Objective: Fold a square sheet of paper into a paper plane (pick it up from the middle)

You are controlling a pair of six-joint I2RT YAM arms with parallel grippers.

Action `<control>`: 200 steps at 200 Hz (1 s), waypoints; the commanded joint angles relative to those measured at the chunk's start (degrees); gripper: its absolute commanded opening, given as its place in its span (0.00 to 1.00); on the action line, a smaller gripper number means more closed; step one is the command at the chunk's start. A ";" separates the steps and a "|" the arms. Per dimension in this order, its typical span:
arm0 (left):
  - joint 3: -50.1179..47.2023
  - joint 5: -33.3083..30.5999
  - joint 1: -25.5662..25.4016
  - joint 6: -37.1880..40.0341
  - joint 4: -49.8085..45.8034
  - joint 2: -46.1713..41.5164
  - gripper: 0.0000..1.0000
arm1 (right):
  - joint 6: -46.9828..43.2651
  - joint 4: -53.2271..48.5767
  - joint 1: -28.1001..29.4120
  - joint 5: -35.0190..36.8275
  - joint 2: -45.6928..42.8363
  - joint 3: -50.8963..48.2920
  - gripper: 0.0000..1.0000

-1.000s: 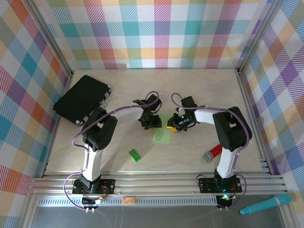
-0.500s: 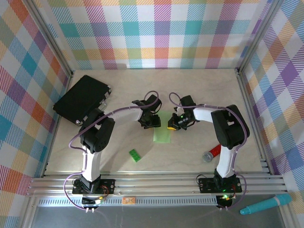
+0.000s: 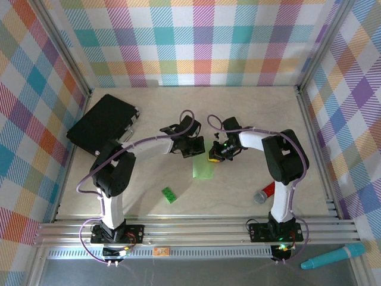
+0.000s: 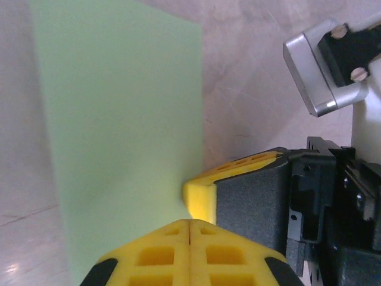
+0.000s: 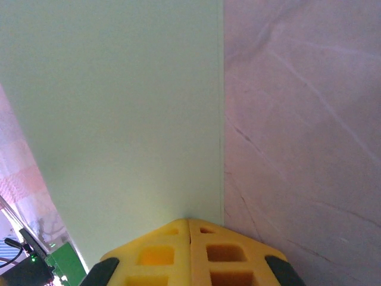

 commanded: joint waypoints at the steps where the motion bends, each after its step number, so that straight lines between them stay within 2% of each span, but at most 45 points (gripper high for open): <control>1: -1.45 3.69 -0.36 -3.47 4.83 2.33 0.00 | -0.64 -5.15 0.61 10.69 5.70 -2.83 0.05; 58: -3.61 7.00 1.06 -4.15 6.77 5.92 0.00 | -0.22 -5.93 0.61 12.29 6.36 -3.14 0.05; 120: -8.13 8.09 4.62 -0.58 5.71 6.41 0.00 | 0.24 -9.49 0.54 16.61 8.27 -2.95 0.05; 200: -16.23 10.52 12.28 3.30 5.82 -0.75 0.00 | 0.36 -12.67 0.58 21.52 10.03 -2.55 0.05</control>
